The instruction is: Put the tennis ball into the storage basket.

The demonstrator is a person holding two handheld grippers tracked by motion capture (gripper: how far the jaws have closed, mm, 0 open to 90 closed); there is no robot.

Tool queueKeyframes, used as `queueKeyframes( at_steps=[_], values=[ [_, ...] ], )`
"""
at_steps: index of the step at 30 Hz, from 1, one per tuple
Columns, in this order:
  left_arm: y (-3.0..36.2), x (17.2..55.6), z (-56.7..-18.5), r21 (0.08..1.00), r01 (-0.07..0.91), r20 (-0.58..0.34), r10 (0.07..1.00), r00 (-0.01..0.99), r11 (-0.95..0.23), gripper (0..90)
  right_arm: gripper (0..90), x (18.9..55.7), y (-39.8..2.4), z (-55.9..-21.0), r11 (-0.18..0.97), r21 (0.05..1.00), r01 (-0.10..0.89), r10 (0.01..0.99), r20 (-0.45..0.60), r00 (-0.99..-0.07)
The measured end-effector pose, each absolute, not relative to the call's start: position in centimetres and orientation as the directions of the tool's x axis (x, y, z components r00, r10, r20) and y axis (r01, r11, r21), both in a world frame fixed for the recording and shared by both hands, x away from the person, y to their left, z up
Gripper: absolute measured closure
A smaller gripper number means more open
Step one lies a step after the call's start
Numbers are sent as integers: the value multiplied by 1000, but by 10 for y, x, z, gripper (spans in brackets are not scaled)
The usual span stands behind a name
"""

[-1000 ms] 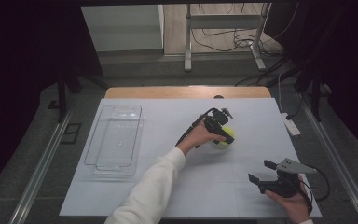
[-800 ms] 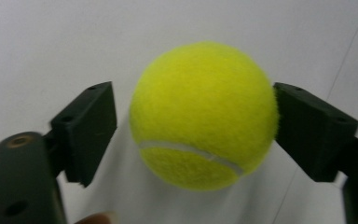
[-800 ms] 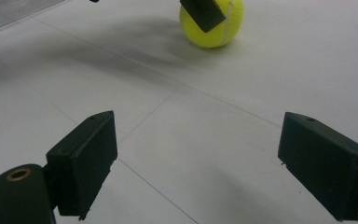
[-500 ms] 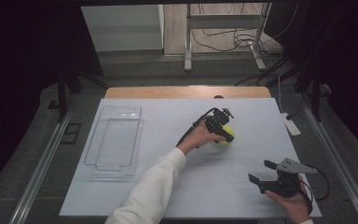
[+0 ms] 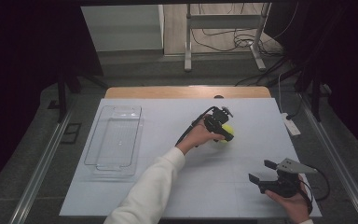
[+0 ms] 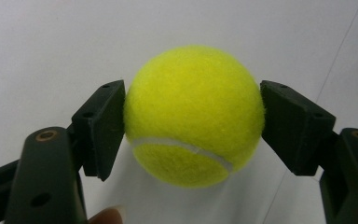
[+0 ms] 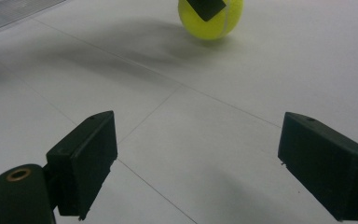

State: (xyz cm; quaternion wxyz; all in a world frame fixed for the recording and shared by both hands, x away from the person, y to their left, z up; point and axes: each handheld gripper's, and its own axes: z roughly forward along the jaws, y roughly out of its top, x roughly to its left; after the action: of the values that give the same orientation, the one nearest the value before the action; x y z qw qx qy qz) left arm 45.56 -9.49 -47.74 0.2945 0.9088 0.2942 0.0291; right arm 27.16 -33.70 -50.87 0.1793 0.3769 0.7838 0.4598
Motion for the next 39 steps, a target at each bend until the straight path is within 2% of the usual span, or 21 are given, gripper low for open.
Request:
queueKeyframes(
  at_steps=[39],
  values=[
    [-68,441,-450,620,485,-124,533,837,-617,272,119,272,-336,-509,296,854,428,757,64,-650]
  ],
)
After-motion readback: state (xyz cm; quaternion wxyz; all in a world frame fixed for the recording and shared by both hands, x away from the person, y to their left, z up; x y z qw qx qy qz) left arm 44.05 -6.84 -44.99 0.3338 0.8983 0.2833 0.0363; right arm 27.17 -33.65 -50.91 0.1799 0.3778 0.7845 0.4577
